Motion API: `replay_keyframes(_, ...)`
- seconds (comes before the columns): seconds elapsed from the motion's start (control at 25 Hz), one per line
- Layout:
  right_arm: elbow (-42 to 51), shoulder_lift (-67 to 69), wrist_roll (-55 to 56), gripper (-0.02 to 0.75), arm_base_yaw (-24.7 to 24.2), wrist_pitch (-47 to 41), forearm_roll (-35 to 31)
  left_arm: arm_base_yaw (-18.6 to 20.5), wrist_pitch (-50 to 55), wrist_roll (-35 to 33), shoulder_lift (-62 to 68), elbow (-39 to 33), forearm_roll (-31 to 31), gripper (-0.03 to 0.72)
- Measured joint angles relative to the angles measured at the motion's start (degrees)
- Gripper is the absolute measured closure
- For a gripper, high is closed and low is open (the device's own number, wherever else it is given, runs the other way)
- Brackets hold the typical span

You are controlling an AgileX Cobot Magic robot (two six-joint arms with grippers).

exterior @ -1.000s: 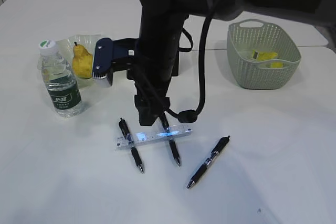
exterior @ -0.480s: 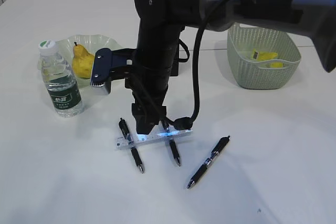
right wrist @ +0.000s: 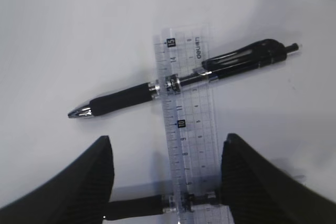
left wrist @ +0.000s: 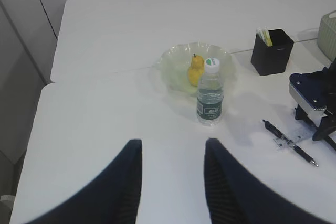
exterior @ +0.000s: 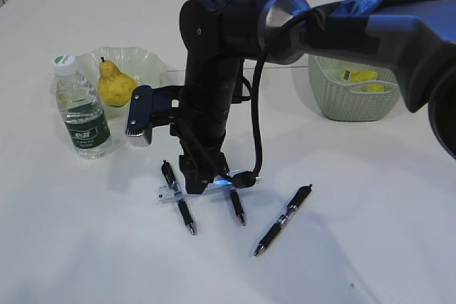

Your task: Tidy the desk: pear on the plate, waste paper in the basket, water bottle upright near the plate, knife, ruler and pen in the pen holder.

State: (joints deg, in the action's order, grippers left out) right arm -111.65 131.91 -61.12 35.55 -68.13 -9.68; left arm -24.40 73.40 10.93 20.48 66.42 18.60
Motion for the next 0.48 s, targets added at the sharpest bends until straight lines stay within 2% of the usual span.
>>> replay_keyframes(0.48, 0.00, 0.00, 0.00, 0.228, 0.00, 2.75, 3.97, 0.00, 0.00, 0.00, 0.00, 0.00, 0.43, 0.413)
